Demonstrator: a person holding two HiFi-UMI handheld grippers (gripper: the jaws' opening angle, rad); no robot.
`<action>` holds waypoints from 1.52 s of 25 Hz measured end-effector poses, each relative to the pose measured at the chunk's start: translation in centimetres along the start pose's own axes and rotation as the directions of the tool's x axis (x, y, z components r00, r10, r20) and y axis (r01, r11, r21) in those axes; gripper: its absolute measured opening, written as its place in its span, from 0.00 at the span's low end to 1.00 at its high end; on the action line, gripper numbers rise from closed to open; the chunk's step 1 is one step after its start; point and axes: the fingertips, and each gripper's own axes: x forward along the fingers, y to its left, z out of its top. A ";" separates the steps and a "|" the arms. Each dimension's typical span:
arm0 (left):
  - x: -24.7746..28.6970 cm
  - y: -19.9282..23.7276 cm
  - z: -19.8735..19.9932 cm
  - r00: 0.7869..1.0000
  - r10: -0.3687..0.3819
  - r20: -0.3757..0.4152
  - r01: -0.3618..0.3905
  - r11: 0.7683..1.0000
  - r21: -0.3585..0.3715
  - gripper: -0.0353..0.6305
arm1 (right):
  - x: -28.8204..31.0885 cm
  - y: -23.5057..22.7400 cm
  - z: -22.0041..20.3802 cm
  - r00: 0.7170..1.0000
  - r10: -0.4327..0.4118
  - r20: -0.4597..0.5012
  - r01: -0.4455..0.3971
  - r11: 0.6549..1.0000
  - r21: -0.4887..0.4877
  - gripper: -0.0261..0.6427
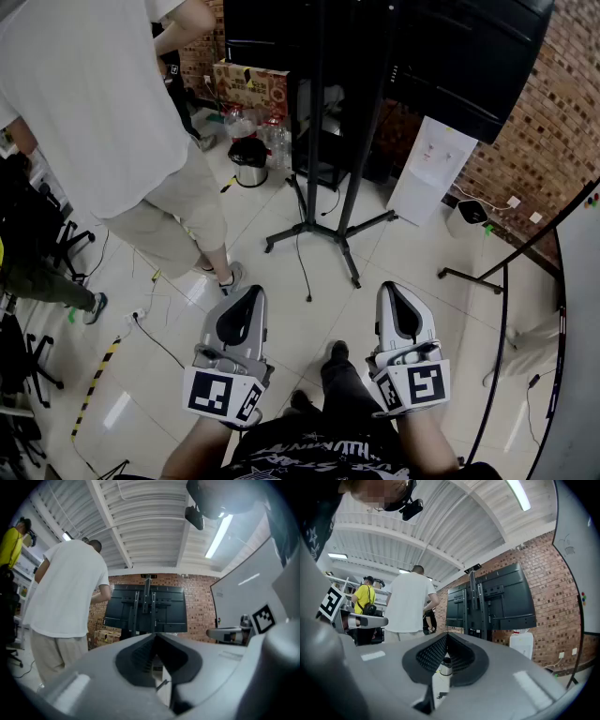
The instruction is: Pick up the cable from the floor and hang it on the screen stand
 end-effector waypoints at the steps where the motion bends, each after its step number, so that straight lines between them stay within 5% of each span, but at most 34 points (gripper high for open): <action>1: 0.3 0.4 -0.3 1.000 0.009 -0.003 -0.009 1.000 0.004 0.06 | 0.6 -0.3 -0.4 1.000 0.002 -0.002 -0.002 1.000 -0.002 0.05; 10: 5.6 5.2 -2.0 0.993 0.112 -0.027 -0.110 0.992 0.064 0.06 | 10.9 -2.7 -3.5 0.998 0.050 0.045 -0.052 0.998 0.032 0.05; 22: 21.1 10.3 -4.2 0.967 0.238 -0.084 -0.227 0.965 0.129 0.06 | 25.0 -11.9 -8.4 0.995 0.103 -0.018 -0.102 0.994 0.045 0.05; 27: 25.4 10.5 -5.1 0.967 0.234 -0.100 -0.218 0.965 0.145 0.06 | 28.0 -13.3 -11.9 0.983 0.171 -0.070 -0.170 0.985 0.015 0.05; 38: 29.3 14.0 -8.2 0.962 0.226 -0.153 -0.207 0.969 0.131 0.06 | 31.3 -13.2 -17.6 0.970 0.151 -0.189 -0.141 0.988 0.064 0.05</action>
